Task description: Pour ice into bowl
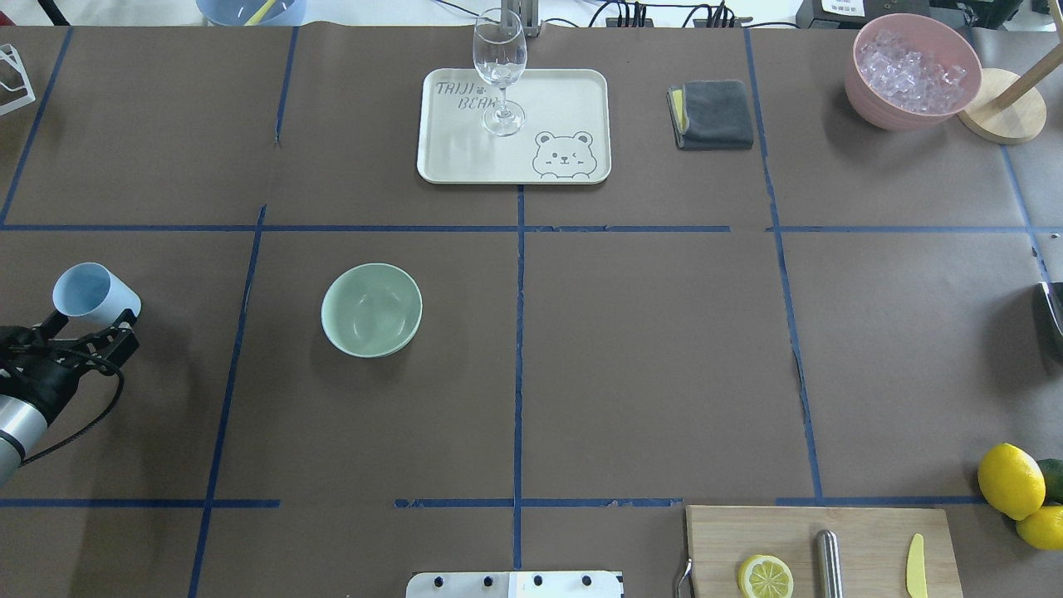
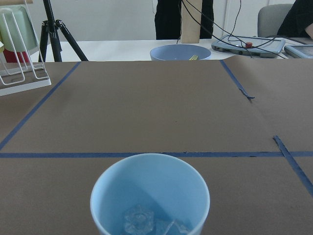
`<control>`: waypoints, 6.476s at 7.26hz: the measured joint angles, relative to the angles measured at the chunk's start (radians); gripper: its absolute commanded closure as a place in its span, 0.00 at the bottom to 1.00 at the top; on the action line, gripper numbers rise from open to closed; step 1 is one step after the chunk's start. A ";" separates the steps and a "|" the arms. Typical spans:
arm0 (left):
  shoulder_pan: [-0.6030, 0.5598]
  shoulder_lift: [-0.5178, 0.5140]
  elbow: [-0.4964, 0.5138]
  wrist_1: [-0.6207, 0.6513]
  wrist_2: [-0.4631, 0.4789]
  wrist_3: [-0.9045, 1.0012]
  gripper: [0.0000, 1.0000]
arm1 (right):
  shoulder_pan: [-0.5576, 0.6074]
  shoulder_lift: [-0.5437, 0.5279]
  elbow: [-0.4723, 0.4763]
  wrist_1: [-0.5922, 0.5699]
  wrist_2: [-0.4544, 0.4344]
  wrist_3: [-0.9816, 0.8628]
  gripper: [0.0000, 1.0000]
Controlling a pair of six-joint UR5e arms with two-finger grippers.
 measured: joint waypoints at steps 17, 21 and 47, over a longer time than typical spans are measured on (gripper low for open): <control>-0.130 -0.128 0.060 -0.048 -0.090 0.058 1.00 | 0.005 0.013 -0.004 0.000 -0.006 0.001 0.00; -0.165 -0.174 -0.120 -0.055 -0.115 0.560 1.00 | 0.017 0.004 -0.008 -0.001 -0.007 0.007 0.00; 0.050 -0.454 -0.023 0.068 0.233 2.347 1.00 | 0.054 -0.024 -0.056 -0.002 -0.008 0.027 0.00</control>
